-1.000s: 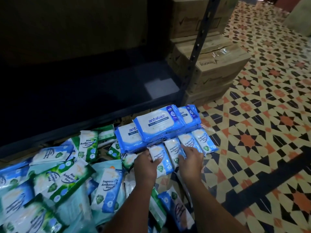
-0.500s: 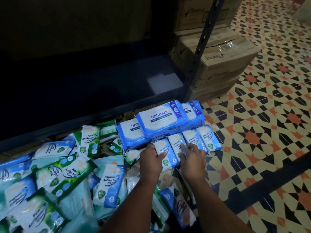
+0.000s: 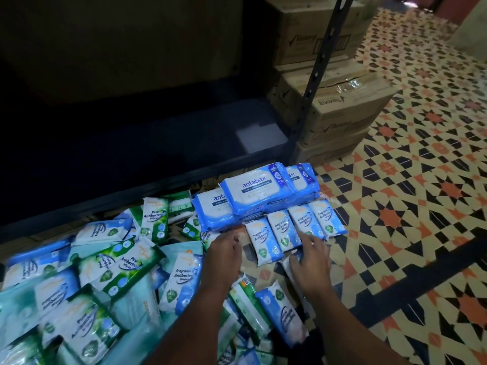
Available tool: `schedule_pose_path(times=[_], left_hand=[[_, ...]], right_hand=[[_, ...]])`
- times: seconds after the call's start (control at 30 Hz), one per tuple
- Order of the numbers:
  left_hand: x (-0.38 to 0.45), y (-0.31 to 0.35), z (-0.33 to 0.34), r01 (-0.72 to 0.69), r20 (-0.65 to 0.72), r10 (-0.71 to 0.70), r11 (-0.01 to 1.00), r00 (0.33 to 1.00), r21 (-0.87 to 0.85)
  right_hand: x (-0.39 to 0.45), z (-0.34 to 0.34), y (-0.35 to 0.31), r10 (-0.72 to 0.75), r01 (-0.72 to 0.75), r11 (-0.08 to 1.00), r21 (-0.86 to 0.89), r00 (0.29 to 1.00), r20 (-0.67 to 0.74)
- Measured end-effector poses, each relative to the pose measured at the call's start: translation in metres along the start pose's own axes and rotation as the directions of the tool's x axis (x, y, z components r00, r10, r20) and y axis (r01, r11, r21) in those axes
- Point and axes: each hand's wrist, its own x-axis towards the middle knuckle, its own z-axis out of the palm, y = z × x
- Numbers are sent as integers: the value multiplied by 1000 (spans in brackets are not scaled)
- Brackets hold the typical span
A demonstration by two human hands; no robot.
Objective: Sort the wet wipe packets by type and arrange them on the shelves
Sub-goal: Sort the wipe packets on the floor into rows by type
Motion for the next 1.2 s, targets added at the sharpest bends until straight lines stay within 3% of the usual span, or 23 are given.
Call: schedule_pose_path(times=[0.13,0.27,0.4,0.53,0.63,0.73,0.87,0.97,1.2], left_hand=[[-10,-14,-29,-75,-111,99,977,989,200],[-31,-31,-52,79,-184,-6,916,983,394],[-56,-35,-67,167,-67,-153,861,986,480],[-67,-37,-73,177,22,-211,867,977,466],[-70,-40,-79,178,73,-228,892,971,416],[-70,-41,-86,161,73,-196,927,978,338],[-69,-29,-84,220,29,-221,975,975,44],[-60,-13,-74,223,81,-213,963,974,-151],[-33,14,-45,309,139,-276,866,951,-394]], right_hand=[[-21,-8,4,125,-119,985,-123,991,42],[-41,-7,13,214,-178,958,-226,966,145],[-54,-5,12,221,-169,937,-306,965,143],[-61,-9,3,251,-228,956,-188,962,109],[-65,-11,-4,260,-257,964,-62,964,49],[-68,-9,-12,182,-183,979,85,983,21],[-74,-14,-36,87,-92,970,227,996,34],[-72,-13,-52,49,-70,957,282,996,80],[-51,1,-71,83,-87,932,352,996,28]])
